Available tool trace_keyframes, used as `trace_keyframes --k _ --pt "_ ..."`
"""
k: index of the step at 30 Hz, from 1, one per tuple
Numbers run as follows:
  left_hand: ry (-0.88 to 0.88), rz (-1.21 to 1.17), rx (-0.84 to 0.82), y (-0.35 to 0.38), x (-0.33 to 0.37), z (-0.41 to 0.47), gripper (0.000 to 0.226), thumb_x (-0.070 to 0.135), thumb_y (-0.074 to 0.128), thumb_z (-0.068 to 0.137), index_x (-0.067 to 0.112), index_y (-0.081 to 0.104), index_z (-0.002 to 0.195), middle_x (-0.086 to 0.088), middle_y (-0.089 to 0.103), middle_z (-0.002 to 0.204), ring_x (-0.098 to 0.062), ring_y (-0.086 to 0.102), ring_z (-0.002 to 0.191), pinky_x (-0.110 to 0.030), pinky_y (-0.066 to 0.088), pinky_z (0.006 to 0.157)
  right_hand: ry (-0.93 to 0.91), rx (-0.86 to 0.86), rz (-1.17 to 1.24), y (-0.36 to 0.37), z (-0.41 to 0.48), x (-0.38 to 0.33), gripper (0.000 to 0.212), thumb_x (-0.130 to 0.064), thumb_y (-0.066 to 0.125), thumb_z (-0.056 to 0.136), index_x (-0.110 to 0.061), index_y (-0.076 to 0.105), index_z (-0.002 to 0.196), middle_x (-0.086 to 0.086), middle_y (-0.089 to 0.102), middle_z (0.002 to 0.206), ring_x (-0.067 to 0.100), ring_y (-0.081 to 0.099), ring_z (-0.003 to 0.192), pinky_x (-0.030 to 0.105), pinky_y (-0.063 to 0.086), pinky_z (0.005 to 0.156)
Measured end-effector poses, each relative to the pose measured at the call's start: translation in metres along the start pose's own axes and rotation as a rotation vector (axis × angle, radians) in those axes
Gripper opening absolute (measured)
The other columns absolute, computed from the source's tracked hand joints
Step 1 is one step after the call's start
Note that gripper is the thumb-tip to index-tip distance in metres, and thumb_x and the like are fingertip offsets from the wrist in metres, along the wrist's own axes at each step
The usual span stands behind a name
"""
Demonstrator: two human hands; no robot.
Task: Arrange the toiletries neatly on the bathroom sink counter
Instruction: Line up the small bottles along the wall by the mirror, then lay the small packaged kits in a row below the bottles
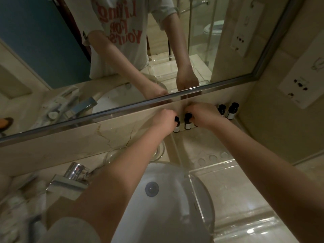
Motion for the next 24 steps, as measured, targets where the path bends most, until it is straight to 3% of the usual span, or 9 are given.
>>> trace_keyframes --k 5,12,16,24 --pt "-0.012 0.058 0.038 -0.006 0.002 -0.009 0.023 0.028 0.056 0.09 0.011 0.062 0.104 -0.013 0.065 0.104 -0.031 0.061 0.095 -0.032 0.046 0.066 0.038 0.047 -0.016 -0.007 -0.01 -0.002 0.033 -0.02 0.051 0.091 -0.016 0.053 0.123 0.007 0.058 0.118 0.027 0.06 0.097 0.032 0.045 0.069" --pt "-0.051 0.138 0.114 -0.028 -0.003 -0.045 0.028 0.034 0.056 0.09 0.012 0.059 0.107 -0.01 0.063 0.109 -0.029 0.06 0.1 -0.031 0.04 0.066 0.075 0.164 -0.026 -0.028 -0.042 -0.016 0.027 -0.024 0.052 0.089 -0.011 0.058 0.112 0.009 0.058 0.102 0.028 0.057 0.087 0.031 0.044 0.061" --pt "-0.061 0.139 0.15 -0.038 -0.011 -0.081 0.034 0.036 0.053 0.09 0.011 0.058 0.112 -0.011 0.061 0.111 -0.03 0.059 0.103 -0.034 0.045 0.073 0.113 0.197 -0.043 -0.039 -0.066 -0.034 0.029 -0.027 0.053 0.088 -0.013 0.059 0.114 0.007 0.059 0.102 0.026 0.058 0.091 0.031 0.044 0.061" --pt "-0.096 0.048 0.19 -0.05 -0.04 -0.167 0.046 0.039 0.054 0.088 0.009 0.056 0.124 -0.013 0.059 0.123 -0.031 0.055 0.114 -0.04 0.048 0.091 0.065 0.207 0.012 -0.058 -0.119 -0.102 0.037 -0.033 0.053 0.088 -0.017 0.056 0.122 0.004 0.06 0.116 0.025 0.056 0.106 0.035 0.051 0.075"
Point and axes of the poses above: each hand's wrist, its own z-axis towards the middle knuckle, its own y-axis out of the palm, x = y × z, the point moved 3 cm from there along z, towards the middle knuckle
